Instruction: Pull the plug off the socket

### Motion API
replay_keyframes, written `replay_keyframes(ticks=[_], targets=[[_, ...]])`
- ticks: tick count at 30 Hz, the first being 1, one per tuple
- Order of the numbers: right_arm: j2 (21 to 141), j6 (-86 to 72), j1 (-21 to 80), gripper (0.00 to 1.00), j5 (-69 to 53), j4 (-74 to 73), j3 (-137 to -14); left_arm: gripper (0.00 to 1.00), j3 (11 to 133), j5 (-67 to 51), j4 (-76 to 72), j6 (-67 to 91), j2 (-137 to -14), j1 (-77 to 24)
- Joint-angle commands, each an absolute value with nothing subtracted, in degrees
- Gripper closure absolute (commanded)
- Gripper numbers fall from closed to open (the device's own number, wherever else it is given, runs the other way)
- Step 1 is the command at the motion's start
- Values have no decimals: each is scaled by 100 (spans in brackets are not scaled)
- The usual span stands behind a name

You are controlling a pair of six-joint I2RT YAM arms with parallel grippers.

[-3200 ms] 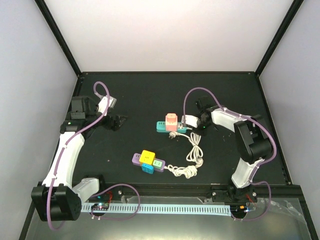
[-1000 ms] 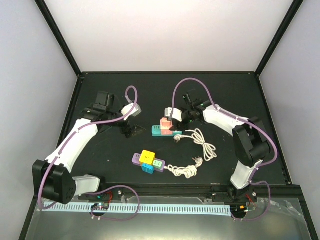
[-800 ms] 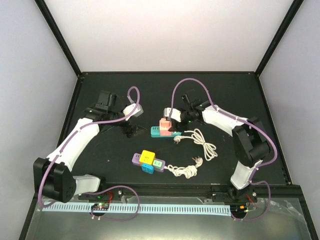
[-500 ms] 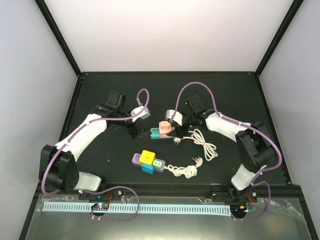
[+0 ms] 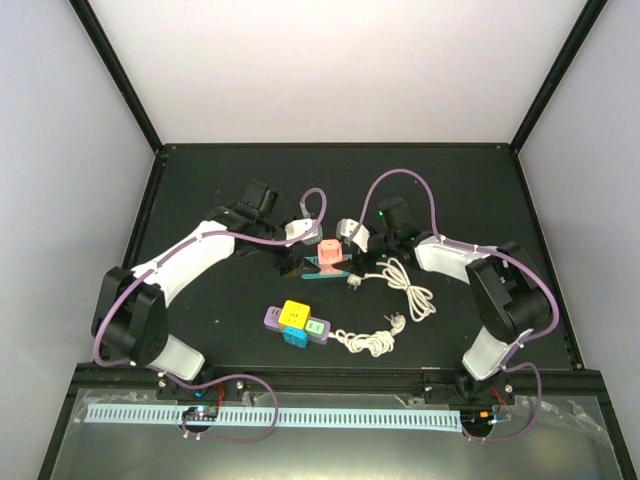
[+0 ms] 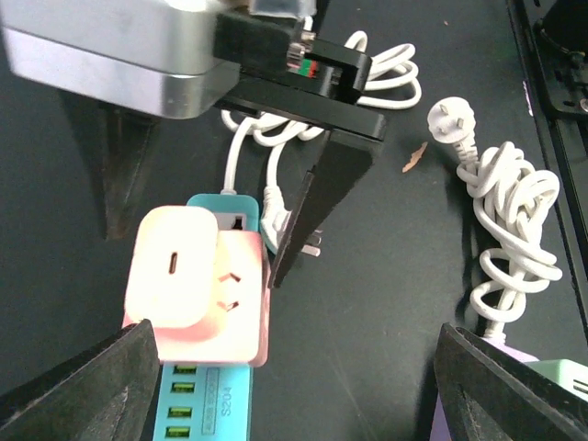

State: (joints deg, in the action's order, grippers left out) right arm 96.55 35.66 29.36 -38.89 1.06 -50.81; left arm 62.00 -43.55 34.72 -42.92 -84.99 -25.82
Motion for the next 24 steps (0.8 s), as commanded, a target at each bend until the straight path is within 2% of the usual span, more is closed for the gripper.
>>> replay_keyframes(ticks=[1, 9, 24], targets=[[9822, 3792, 2841, 18, -4474, 444, -4977, 18, 6532, -4579, 3290, -4743, -8715, -2777], [9969, 3878, 2847, 18, -4517, 316, -5107, 23, 6613, -4373, 2769, -4480, -9033, -2936], [10214, 3744, 2900, 22, -4553, 385, -5265, 30, 6811, -3706, 2666, -4488, -9367, -2958]])
